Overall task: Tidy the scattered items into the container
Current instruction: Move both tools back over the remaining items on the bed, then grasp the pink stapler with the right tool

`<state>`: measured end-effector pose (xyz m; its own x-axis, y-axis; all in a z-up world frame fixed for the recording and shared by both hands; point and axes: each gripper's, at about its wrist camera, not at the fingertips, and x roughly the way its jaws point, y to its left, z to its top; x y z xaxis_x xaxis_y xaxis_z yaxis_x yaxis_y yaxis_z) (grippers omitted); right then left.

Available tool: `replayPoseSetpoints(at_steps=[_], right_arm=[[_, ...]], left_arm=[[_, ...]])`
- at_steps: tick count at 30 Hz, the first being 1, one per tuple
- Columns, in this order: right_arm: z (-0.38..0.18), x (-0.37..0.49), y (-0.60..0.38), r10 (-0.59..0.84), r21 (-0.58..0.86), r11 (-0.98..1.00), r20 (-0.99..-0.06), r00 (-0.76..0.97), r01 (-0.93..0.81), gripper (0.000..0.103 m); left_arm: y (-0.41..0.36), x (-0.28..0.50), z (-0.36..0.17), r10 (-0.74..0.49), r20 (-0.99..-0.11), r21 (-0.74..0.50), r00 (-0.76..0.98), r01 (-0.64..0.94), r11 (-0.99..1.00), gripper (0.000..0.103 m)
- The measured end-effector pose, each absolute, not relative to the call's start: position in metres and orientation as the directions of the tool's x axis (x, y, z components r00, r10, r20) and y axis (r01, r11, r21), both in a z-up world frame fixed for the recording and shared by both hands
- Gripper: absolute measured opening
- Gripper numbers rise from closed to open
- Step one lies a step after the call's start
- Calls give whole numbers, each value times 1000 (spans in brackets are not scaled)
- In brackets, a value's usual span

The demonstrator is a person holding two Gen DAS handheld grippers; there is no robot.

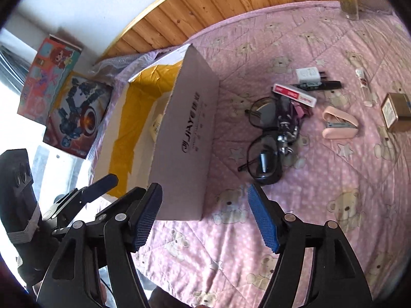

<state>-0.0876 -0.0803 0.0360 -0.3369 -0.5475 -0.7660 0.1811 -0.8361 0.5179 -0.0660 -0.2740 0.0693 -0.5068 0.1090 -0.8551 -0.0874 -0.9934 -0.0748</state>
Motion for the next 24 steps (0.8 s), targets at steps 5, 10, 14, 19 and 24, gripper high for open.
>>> replayPoseSetpoints(at_steps=[5,10,14,19,24], right_arm=[[34,-78,-33,-439,436,-894,-810,-389,101,72],[38,-78,-9,-394,393,-915,-813,-429,95,72],[41,-86,0,-342,329,-938,-822,-455,112,69],[33,-108,11,-297,276,-954,-836,-461,115,69],[12,-134,15,-264,218,-964,-864,-429,155,69]], left_arm=[[-224,-54,70,134,-843,-44,-521,-181,-982,76],[-196,-52,72,164,-834,-45,-526,-232,-972,76],[-182,-60,65,194,-834,-83,-516,-231,-969,76],[-170,-82,47,233,-841,-156,-488,-195,-968,77],[-157,-109,21,215,-861,-148,-461,-177,-973,77]])
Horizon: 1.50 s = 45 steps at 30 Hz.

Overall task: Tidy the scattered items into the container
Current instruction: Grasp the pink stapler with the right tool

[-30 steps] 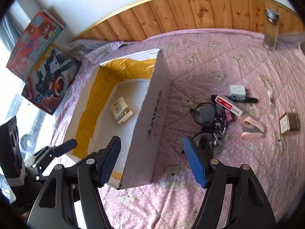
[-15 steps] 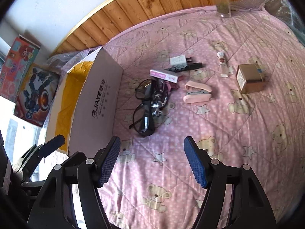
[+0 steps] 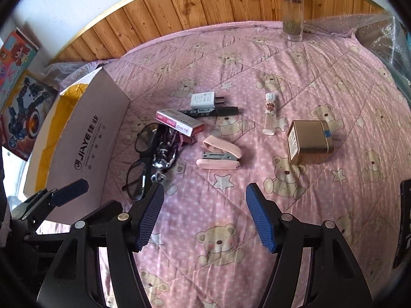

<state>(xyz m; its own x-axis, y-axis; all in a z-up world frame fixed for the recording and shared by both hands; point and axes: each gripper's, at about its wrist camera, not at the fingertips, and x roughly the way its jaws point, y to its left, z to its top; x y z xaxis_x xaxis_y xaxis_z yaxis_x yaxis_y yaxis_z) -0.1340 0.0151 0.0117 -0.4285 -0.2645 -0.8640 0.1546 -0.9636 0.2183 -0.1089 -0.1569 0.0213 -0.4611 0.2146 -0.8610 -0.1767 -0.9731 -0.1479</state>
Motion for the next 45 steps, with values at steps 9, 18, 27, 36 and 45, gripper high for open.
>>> replayPoseSetpoints(at_steps=[9,18,27,36,45], right_arm=[[-27,-183,22,-257,171,-953,-895,-364,251,70],[-55,-214,17,-311,224,-933,-898,-313,283,70],[-62,-192,10,-368,280,-905,-893,-258,321,63],[-65,-174,-4,-418,315,-879,-870,-260,358,49],[-66,-177,-8,-465,367,-867,-839,-283,336,32]], left_arm=[[-162,-152,-26,176,-895,-151,-411,-91,-984,77],[-170,-175,-60,151,-917,-145,-370,-45,-988,77],[-169,-179,-65,179,-896,-168,-406,-62,-984,74],[-178,-172,-62,251,-871,-239,-422,-82,-968,51],[-182,-177,-59,259,-860,-252,-439,-76,-965,47]])
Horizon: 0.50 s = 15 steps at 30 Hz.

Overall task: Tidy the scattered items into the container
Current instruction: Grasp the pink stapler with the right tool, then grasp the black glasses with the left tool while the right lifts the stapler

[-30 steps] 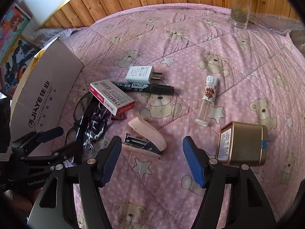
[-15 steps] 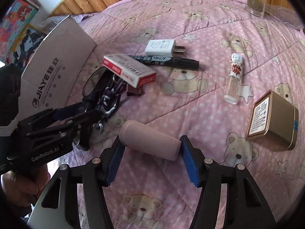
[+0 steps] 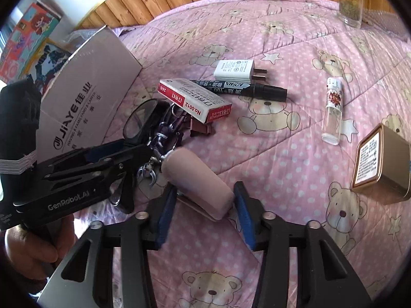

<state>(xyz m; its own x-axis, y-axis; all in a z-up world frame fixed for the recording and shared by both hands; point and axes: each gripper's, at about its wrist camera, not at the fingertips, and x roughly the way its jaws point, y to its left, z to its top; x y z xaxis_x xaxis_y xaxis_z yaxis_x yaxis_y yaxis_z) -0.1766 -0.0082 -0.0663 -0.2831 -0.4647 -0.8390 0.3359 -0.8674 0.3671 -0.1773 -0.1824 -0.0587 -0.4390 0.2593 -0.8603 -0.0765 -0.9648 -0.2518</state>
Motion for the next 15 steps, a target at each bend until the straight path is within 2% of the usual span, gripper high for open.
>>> replayPoseSetpoints(at_steps=[2,13,15], right_arm=[[-65,-175,-7,-469,373,-866,-836,-285,332,31],[-58,-158,-8,-449,364,-884,-836,-315,295,27],[-55,-155,-8,-451,369,-885,-833,-322,284,26]], left_arm=[[-179,-180,-57,282,-854,-269,-437,-93,-959,42],[-174,-168,-43,247,-856,-223,-453,-108,-969,38],[-169,-167,-38,233,-854,-201,-465,-119,-972,29]])
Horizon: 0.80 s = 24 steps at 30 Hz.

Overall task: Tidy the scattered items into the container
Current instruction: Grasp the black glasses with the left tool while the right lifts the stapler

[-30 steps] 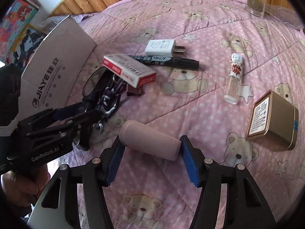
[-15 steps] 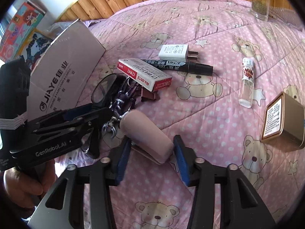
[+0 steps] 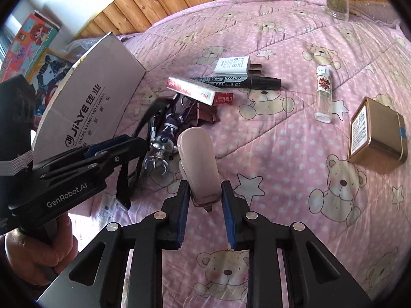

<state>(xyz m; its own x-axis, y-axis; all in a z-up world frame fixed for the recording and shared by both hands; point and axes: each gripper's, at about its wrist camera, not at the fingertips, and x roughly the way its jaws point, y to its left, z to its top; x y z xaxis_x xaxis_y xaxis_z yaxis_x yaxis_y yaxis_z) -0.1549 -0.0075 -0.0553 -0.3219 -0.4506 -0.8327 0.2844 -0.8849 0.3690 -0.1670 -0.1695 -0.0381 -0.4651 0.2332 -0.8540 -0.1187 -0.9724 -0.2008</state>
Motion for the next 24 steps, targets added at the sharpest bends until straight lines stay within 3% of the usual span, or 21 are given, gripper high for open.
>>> replayPoseSetpoints(at_steps=[5,7,8,10,11,12,13,14,15,16,17,24], right_arm=[[-54,-149,-15,-444,347,-884,-834,-328,314,27],[-54,-150,-22,-415,305,-893,-842,-346,329,42],[-54,-151,-25,-398,281,-899,-844,-359,335,53],[-56,-155,-30,-373,249,-907,-850,-372,340,54],[-58,-157,-32,-369,247,-909,-853,-369,337,54],[-62,-160,-33,-362,243,-911,-858,-364,332,53],[-65,-161,-34,-358,244,-914,-863,-357,325,53],[-66,-161,-32,-359,248,-916,-860,-363,316,44],[-65,-161,-28,-380,277,-910,-853,-358,308,26],[-64,-160,-23,-400,306,-905,-847,-350,295,26],[-62,-158,-19,-404,315,-906,-844,-354,283,26],[-51,-142,-1,-416,344,-906,-826,-380,246,25]], left_arm=[[-168,-163,-31,229,-852,-187,-472,-136,-973,26],[-170,-163,-34,238,-853,-197,-465,-135,-971,28],[-171,-164,-37,249,-852,-214,-460,-128,-968,32],[-176,-163,-43,261,-853,-239,-452,-105,-965,45],[-177,-164,-46,255,-854,-239,-453,-95,-966,58],[-177,-164,-50,247,-855,-233,-457,-87,-969,65],[-175,-165,-54,243,-855,-231,-457,-83,-969,66],[-177,-167,-60,252,-856,-244,-452,-78,-967,66],[-178,-170,-65,263,-858,-258,-442,-73,-963,65],[-179,-169,-64,265,-845,-261,-465,-75,-962,61],[-179,-169,-64,288,-841,-283,-457,-82,-956,46],[-180,-162,-48,303,-831,-293,-466,-97,-951,38]])
